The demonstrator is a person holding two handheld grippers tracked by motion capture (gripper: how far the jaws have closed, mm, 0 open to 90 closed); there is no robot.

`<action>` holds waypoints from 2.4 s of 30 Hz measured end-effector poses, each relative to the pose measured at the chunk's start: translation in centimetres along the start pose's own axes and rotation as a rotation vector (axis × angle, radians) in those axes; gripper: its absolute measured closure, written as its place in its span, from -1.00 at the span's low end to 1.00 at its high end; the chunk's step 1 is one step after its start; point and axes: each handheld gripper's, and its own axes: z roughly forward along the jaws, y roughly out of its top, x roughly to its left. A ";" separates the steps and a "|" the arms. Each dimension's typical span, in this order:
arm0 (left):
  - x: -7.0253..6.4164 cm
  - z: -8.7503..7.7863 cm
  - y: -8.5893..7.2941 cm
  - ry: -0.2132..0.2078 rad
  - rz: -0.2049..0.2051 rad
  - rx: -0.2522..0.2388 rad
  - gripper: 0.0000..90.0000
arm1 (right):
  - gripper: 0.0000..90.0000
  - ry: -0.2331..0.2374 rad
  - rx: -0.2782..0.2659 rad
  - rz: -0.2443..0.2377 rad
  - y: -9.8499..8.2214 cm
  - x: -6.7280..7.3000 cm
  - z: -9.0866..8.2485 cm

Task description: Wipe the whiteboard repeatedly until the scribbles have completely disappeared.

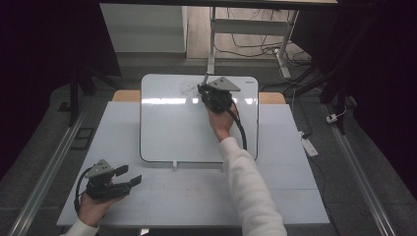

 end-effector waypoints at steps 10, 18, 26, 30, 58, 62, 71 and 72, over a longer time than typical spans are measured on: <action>0.0 -0.2 0.0 0.000 -0.003 -0.005 -0.36 | 0.73 -0.072 -0.007 0.018 -0.4 -1.8 -1.3; -0.1 0.2 0.0 -0.002 0.006 0.007 -0.36 | 0.73 -0.007 0.014 -0.071 -0.9 1.4 -0.4; 0.0 0.2 0.1 -0.002 0.006 0.005 -0.36 | 0.73 0.005 0.016 -0.070 -0.9 1.4 -0.3; 0.0 0.0 0.0 0.000 0.005 -0.002 -0.36 | 0.73 0.009 0.018 -0.066 -0.7 1.3 -0.1; 0.2 -0.3 0.0 0.006 0.002 -0.011 -0.36 | 0.73 -0.071 -0.018 -0.024 -0.2 -0.7 -0.5; 0.4 -0.3 0.0 0.005 -0.003 -0.012 -0.36 | 0.73 -0.102 -0.045 0.038 0.9 -2.3 -0.2; 0.4 -0.5 0.0 0.006 -0.006 -0.020 -0.36 | 0.73 -0.089 -0.036 0.031 0.5 -2.1 -0.4; 0.4 -0.5 0.0 0.006 -0.008 -0.021 -0.36 | 0.73 -0.088 -0.035 0.033 0.4 -2.3 -0.5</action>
